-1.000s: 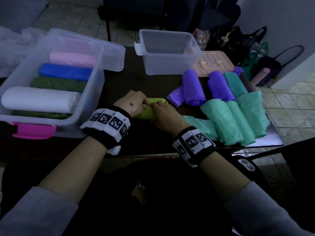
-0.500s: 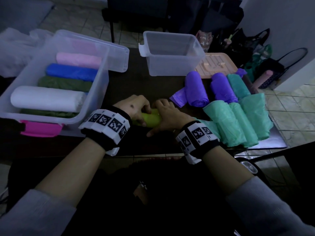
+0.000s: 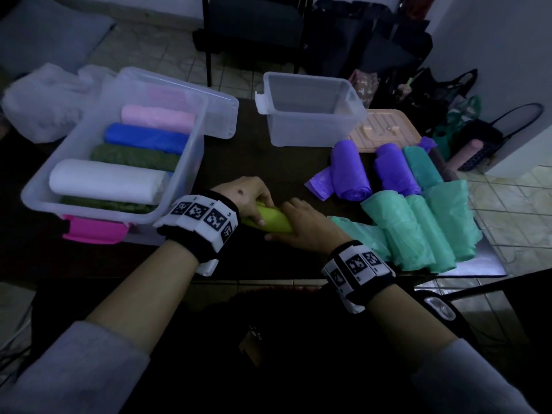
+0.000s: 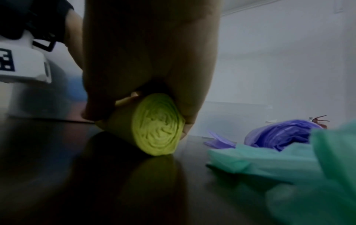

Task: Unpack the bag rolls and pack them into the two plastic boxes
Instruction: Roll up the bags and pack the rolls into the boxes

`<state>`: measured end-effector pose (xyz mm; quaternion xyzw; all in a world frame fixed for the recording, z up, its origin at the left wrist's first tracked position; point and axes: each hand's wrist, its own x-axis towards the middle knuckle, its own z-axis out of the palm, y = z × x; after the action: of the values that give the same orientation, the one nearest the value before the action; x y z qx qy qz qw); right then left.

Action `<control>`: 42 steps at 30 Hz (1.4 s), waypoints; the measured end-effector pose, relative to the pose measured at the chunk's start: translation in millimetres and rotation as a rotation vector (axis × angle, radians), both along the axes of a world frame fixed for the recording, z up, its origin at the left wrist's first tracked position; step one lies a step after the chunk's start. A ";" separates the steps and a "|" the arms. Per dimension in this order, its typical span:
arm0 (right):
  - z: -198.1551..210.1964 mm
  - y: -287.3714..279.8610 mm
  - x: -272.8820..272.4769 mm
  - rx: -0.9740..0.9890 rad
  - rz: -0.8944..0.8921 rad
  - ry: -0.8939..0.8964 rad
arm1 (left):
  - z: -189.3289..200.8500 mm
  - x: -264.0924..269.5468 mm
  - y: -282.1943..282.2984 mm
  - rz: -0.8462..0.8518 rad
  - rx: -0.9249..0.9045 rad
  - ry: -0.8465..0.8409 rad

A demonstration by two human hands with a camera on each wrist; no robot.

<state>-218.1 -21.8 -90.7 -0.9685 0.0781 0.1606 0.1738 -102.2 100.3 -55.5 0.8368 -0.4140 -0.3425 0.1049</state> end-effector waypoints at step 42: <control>75.6 161.0 168.0 0.090 0.304 -0.222 | 74.5 156.8 193.2 0.737 0.068 -0.022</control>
<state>-50.1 139.2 -15.1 -0.9721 -0.0959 0.0803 0.1982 54.6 293.6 19.0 0.9364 -0.0744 -0.2864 0.1888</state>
